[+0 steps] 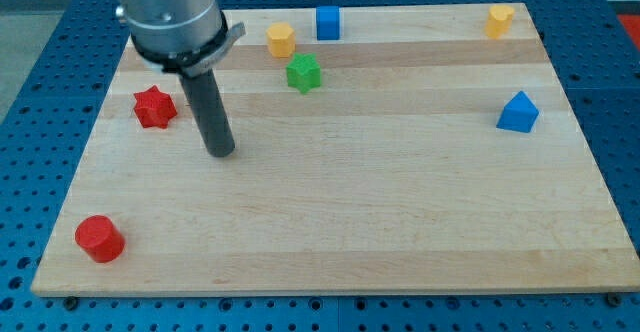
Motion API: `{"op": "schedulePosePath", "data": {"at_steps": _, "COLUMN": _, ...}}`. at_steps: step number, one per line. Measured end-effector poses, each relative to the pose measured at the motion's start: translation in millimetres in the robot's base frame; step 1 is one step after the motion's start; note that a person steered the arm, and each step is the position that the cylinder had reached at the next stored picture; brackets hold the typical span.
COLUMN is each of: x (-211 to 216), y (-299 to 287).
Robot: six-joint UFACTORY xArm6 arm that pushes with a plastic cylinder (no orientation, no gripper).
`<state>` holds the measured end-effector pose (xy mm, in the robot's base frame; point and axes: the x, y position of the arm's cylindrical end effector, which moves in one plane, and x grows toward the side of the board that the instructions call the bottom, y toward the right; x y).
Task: Move the hexagon to the right parallel of the red circle
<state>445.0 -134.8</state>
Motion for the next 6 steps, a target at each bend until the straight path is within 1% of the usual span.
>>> {"op": "schedulePosePath", "data": {"at_steps": 4, "x": -143, "y": 0}}
{"op": "schedulePosePath", "data": {"at_steps": 6, "x": -200, "y": 0}}
